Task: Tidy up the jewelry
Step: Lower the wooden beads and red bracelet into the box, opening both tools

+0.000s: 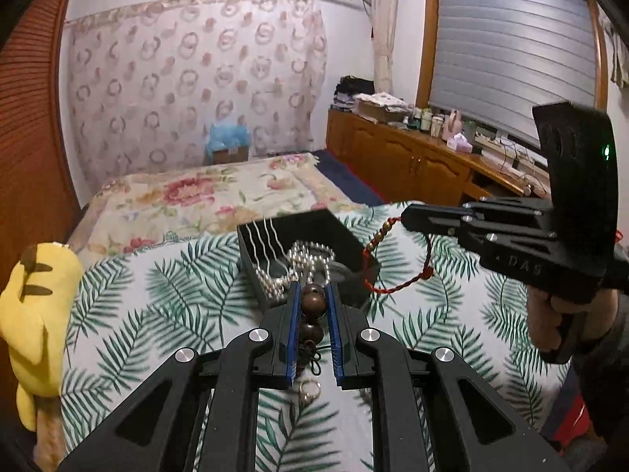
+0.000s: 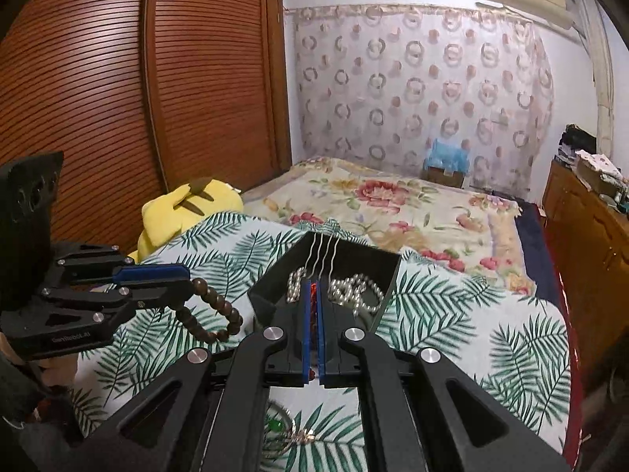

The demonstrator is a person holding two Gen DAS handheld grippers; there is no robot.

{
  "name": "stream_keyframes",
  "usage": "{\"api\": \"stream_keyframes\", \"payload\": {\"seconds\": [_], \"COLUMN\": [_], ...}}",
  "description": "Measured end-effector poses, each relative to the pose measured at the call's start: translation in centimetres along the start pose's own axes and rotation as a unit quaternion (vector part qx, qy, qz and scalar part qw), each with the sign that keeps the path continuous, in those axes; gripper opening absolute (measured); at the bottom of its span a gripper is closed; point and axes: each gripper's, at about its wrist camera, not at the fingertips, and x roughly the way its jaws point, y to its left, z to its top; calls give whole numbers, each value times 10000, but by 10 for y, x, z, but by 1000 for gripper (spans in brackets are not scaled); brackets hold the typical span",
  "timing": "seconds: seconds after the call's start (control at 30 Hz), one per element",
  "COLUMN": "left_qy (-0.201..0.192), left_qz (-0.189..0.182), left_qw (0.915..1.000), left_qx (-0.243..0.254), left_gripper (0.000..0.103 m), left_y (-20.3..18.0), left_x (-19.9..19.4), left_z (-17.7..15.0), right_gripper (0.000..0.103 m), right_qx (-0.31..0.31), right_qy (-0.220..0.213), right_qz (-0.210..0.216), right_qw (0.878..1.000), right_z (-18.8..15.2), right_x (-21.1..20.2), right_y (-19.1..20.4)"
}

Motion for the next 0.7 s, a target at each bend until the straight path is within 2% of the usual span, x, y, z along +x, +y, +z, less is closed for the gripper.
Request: {"api": "stream_keyframes", "payload": {"seconds": [0.43, 0.7], "left_qy": [-98, -173], "left_qz": [-7, 114], "left_qw": [9999, 9997], "left_qx": [24, 124], "left_gripper": [12, 12], "left_y": [5, 7], "left_x": [6, 20], "left_z": [36, 59], "right_gripper": [3, 3], "right_qx": [99, 232], "right_qy": [-105, 82], "right_qz": [-80, -71], "right_qw": [9999, 9997], "right_z": [16, 16], "right_x": [11, 42], "right_y": [-15, -31]}}
